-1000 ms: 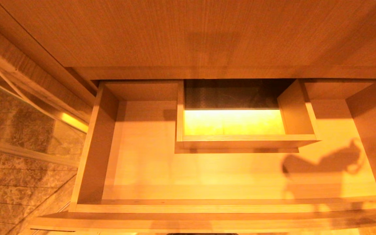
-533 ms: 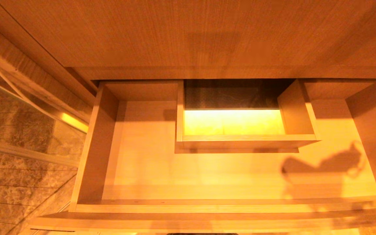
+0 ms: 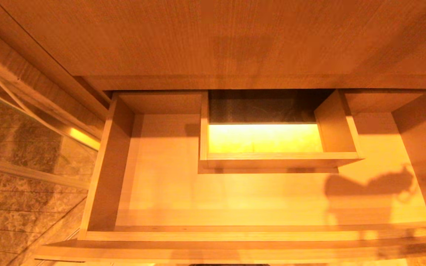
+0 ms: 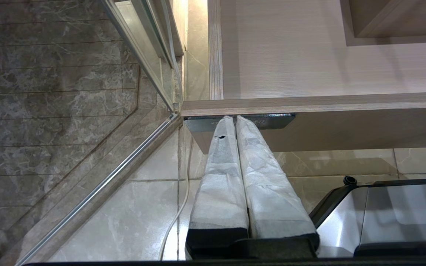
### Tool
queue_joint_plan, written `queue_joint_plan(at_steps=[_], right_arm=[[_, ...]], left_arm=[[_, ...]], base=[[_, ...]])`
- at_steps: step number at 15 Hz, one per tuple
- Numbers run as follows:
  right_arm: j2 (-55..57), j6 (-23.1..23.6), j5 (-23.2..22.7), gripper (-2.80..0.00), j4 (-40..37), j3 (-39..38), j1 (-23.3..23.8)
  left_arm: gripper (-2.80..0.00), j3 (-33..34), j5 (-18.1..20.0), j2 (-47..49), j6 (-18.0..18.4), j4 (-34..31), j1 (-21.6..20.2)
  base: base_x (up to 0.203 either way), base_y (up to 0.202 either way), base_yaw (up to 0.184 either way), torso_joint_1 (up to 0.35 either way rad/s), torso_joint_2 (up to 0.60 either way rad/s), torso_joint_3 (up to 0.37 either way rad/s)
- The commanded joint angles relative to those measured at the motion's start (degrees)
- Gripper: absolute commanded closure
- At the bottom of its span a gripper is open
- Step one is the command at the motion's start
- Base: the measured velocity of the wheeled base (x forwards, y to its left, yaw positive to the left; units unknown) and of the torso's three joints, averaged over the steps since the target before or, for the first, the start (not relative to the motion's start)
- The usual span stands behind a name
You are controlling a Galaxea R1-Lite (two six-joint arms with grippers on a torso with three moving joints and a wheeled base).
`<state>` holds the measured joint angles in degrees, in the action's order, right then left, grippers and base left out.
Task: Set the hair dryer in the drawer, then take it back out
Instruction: Place it on the countertop
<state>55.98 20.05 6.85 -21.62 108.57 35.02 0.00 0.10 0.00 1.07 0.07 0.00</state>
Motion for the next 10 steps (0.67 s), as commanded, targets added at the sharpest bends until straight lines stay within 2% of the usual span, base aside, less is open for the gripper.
queue_joint_plan(at_steps=[1, 10], right_arm=[[0.89, -0.01, 0.1, 0.0, -0.57, 0.51, 0.05], [0.12, 1.62, -0.36, 0.0, -0.7, 0.39, 0.23]], left_arm=[[0.0, 0.09, -0.01, 0.0, 0.07, 0.01, 0.0], [0.0, 0.09, -0.01, 0.01, -0.02, 0.01, 0.0]], base=[[0.0, 0.0, 0.0, 0.0, 0.0, 0.0], [0.0, 0.0, 0.0, 0.0, 0.0, 0.0]])
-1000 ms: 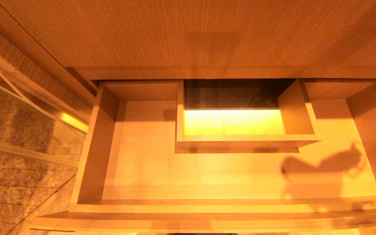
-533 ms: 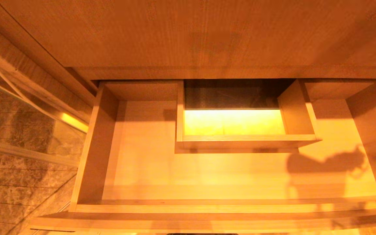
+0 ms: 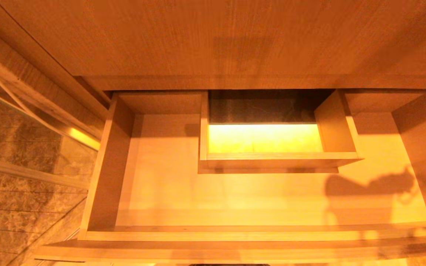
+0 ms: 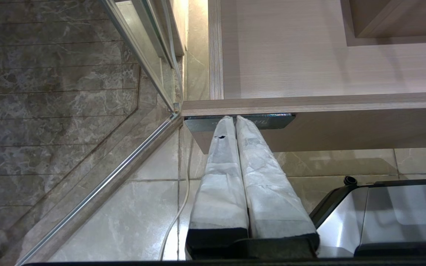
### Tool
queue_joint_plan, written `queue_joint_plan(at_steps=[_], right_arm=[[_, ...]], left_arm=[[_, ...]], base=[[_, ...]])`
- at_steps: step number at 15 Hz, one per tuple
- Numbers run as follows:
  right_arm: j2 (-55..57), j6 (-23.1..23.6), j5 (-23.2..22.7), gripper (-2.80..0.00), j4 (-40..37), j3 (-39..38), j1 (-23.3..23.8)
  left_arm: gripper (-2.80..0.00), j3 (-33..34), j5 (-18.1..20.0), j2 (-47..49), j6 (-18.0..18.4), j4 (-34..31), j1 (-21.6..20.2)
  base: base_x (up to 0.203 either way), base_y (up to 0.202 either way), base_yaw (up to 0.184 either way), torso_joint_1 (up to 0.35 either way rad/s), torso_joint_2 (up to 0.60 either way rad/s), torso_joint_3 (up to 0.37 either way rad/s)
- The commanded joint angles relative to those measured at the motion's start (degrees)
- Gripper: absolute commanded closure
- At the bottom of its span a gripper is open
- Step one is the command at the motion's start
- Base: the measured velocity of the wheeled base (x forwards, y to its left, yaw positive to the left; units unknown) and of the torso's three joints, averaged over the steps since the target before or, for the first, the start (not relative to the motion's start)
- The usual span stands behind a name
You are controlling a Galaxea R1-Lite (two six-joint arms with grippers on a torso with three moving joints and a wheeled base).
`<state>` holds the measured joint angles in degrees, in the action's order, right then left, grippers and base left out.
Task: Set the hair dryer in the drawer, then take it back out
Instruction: Place it on the countertop
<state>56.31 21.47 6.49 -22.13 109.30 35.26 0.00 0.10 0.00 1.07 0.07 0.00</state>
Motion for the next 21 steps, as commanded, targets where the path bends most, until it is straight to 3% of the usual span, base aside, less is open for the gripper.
queue_joint_plan(at_steps=[1, 6, 9, 21], right_arm=[[-0.02, 0.15, 0.07, 0.0, -0.29, -0.7, 0.04], [0.87, -0.12, 0.33, 0.0, -1.99, -2.87, -0.01], [2.35, -0.04, 1.24, 0.0, -9.35, -0.9, 0.07], [1.8, -0.22, 0.84, 0.0, -8.64, 0.91, 0.08]], left_arm=[[0.0, 0.09, -0.01, 0.0, 0.07, 0.01, 0.0], [0.0, 0.09, -0.01, 0.0, 0.07, 0.01, 0.0], [0.0, 0.09, -0.01, 0.0, 0.01, 0.01, 0.0], [0.0, 0.09, -0.01, 0.0, -0.01, 0.01, 0.0]], base=[[0.0, 0.0, 0.0, 0.0, 0.0, 0.0], [0.0, 0.0, 0.0, 0.0, 0.0, 0.0], [0.0, 0.0, 0.0, 0.0, 0.0, 0.0], [0.0, 0.0, 0.0, 0.0, 0.0, 0.0]])
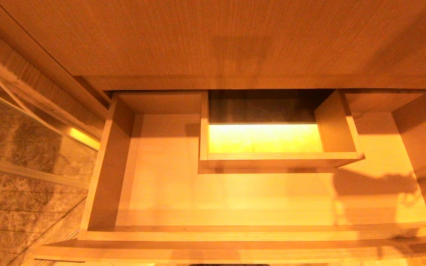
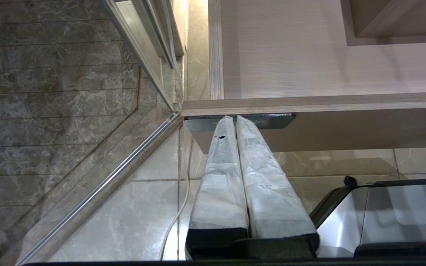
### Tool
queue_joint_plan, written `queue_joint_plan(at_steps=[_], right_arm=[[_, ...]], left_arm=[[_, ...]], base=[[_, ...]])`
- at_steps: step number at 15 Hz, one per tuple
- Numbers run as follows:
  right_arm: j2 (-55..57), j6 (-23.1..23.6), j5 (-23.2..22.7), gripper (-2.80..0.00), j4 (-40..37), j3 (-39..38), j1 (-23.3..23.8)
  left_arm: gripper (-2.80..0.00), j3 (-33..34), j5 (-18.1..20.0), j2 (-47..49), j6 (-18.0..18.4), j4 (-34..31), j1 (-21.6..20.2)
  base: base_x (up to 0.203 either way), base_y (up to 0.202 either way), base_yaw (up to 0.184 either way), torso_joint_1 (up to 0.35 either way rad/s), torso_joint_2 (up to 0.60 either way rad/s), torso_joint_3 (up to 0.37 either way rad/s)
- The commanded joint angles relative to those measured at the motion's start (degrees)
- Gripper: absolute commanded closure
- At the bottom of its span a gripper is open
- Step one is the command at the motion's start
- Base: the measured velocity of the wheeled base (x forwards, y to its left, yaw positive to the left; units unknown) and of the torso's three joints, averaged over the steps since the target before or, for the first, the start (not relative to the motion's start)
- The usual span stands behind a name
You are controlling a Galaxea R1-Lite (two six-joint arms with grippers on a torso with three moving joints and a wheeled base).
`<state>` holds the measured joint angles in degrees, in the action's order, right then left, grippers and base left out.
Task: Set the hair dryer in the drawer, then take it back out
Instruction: Place it on the countertop
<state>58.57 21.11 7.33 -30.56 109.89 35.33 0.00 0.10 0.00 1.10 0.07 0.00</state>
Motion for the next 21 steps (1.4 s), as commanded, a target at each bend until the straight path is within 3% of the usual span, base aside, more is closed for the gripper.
queue_joint_plan(at_steps=[1, 7, 13, 21], right_arm=[[-0.62, 0.16, -0.03, 0.0, -0.2, 0.36, 0.0], [-1.7, 0.43, -0.98, 0.0, -0.11, 0.94, 0.09], [-2.63, 0.66, -1.17, 0.0, 0.24, 0.7, 0.36], [-3.02, 0.16, -1.09, 0.0, 0.24, 0.59, 0.44]], left_arm=[[0.0, 0.09, -0.01, 0.0, -0.04, 0.01, 0.0], [0.0, 0.09, -0.01, 0.0, -0.04, 0.01, 0.0], [0.0, 0.09, -0.01, 0.0, 0.04, 0.01, 0.0], [0.0, 0.09, -0.01, 0.0, -0.04, 0.01, 0.0]], base=[[0.0, 0.0, 0.0, 0.0, 0.0, 0.0], [0.0, 0.0, 0.0, 0.025, -0.01, -0.008], [0.0, 0.0, 0.0, 0.191, -0.38, -0.157], [0.0, 0.0, 0.0, 0.027, -0.03, -0.018]])
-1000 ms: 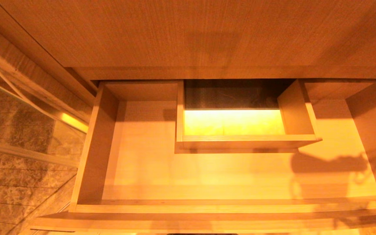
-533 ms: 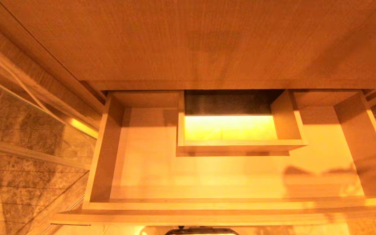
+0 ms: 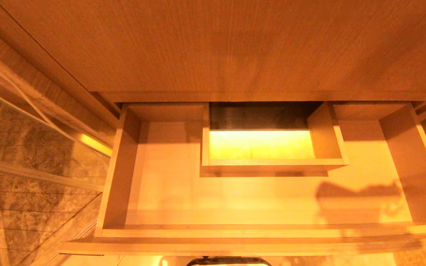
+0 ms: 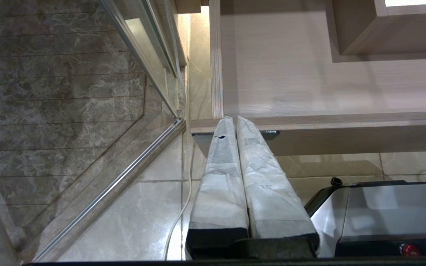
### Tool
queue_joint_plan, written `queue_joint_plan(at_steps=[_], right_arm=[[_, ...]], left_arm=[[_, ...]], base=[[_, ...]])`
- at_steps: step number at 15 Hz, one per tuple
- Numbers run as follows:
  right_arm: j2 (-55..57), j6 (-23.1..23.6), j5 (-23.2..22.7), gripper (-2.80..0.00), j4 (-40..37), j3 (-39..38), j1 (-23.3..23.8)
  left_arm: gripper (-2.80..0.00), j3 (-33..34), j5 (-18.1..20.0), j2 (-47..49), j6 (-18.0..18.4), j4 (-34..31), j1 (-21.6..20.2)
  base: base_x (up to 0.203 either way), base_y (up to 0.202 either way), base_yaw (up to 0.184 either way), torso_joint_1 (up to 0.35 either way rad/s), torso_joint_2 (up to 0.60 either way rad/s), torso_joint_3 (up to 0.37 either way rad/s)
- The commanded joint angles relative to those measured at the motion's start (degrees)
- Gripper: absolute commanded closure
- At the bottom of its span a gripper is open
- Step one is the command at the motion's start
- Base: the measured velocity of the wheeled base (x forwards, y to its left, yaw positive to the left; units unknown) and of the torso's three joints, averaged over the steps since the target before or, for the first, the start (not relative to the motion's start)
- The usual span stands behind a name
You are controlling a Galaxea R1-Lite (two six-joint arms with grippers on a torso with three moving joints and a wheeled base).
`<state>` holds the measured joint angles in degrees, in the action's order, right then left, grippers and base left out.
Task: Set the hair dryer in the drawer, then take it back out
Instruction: Place it on the countertop
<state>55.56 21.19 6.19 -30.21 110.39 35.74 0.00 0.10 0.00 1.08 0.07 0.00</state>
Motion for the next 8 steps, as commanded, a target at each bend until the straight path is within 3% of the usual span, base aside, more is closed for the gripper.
queue_joint_plan(at_steps=[1, 5, 8], right_arm=[[-0.02, 0.17, -0.09, 0.0, -0.11, 0.14, 0.03], [-0.02, 0.53, -0.12, 0.0, -0.73, -0.26, 0.03], [1.0, 0.82, 0.23, 0.0, -2.52, -1.11, 0.68]], left_arm=[[0.0, 0.09, -0.01, 0.0, -0.02, 0.02, 0.0], [0.0, 0.09, -0.01, 0.0, 0.07, 0.02, 0.0], [0.0, 0.09, -0.01, 0.0, -0.02, 0.02, 0.0]], base=[[0.0, 0.0, 0.0, 0.162, -0.26, -0.142], [0.0, 0.0, 0.0, 0.168, -0.35, -0.158], [0.0, 0.0, 0.0, 0.072, -0.08, -0.044]])
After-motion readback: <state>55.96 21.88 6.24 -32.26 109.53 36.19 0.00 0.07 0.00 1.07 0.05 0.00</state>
